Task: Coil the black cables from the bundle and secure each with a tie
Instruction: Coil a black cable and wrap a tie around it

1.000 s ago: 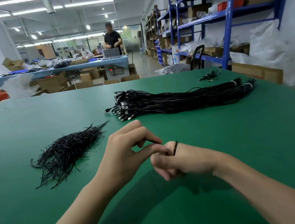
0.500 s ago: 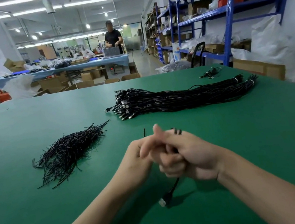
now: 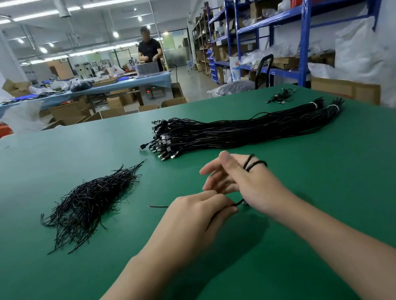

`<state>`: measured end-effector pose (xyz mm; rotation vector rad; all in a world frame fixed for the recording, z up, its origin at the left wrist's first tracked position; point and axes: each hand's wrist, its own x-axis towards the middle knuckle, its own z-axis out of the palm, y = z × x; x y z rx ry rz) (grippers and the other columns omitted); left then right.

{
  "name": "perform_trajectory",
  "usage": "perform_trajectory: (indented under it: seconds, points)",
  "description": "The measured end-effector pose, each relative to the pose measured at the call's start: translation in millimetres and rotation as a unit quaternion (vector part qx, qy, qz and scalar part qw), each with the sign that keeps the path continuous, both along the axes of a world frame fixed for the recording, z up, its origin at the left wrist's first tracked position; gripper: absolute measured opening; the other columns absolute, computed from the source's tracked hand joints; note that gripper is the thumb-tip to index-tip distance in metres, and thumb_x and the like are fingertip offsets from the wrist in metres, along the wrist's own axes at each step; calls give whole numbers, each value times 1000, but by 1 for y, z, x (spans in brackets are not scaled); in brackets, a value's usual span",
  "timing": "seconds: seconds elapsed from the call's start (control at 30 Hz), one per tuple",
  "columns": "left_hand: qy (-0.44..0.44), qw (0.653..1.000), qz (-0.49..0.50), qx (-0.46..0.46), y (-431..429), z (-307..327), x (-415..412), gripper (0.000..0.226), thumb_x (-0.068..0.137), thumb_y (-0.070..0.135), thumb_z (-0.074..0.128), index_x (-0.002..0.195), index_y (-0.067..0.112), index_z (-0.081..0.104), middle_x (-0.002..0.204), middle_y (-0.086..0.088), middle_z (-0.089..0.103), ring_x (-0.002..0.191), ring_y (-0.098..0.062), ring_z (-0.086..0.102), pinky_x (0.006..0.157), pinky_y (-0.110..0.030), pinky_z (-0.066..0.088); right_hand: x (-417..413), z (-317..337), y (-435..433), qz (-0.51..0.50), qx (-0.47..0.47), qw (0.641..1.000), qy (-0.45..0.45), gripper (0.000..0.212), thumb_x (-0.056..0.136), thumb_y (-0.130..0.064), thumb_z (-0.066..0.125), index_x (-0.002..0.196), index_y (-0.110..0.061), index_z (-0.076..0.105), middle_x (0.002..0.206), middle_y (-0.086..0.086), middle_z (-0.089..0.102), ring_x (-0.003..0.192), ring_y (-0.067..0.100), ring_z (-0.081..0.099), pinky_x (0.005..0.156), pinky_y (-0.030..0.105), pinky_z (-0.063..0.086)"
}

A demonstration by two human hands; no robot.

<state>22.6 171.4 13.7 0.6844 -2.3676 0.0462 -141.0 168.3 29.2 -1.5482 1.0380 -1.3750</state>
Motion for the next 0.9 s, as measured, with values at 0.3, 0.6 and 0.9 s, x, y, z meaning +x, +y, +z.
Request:
perform_trajectory:
  seconds: [0.3,0.6,0.9]
  points:
    - [49,992,-23,-114,-3,26,13,20,89,23,75,78,9,66,77,1,58,71,-14,50,69,-19,40,-2,-2,10,117,102,967,204,95,66,-102,20,55,-17,60,45,-4,34,42,11,31,45,21,29]
    - [131,988,-63,44,-15,36,29,8,81,24,82,84,17,80,87,9,64,74,-13,63,70,-26,49,5,-1,25,219,89,912,335,64,91,-69,52,49,-21,49,44,-12,39,46,8,33,54,26,28]
    - [135,984,-44,110,-19,21,26,17,90,23,67,99,20,81,93,9,71,88,-7,68,80,-15,48,6,-4,27,220,110,936,254,65,101,-58,46,49,-20,52,48,0,33,51,15,30,56,28,27]
